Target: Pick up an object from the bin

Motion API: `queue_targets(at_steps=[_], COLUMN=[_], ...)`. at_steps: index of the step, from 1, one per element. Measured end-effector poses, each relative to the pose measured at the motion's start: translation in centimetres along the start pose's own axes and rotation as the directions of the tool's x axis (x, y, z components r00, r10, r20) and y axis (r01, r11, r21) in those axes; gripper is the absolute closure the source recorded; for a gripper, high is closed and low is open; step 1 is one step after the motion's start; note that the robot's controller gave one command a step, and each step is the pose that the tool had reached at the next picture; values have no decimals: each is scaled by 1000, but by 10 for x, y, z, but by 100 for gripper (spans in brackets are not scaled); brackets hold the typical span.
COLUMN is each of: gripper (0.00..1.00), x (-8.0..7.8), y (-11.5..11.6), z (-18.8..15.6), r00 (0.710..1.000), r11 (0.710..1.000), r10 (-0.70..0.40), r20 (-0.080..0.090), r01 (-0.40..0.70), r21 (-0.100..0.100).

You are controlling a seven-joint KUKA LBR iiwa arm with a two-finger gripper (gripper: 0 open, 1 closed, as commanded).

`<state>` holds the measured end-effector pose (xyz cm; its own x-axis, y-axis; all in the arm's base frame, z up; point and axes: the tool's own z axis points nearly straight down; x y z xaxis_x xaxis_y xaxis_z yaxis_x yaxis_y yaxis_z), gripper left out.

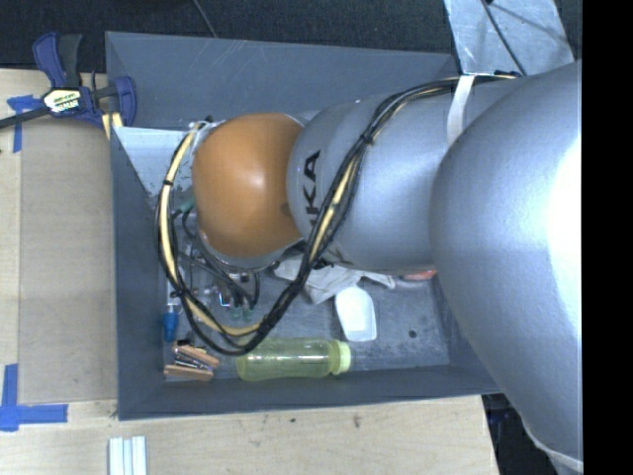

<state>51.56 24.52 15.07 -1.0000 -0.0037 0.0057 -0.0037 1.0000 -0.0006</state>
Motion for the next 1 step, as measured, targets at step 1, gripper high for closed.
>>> queue_targets(at_steps=[1], gripper=[0], x=[-2], y=[-1], z=[-5], r00=[1000], r11=[1000], r10=[4], r20=[8], r01=[-4], r21=[-2])
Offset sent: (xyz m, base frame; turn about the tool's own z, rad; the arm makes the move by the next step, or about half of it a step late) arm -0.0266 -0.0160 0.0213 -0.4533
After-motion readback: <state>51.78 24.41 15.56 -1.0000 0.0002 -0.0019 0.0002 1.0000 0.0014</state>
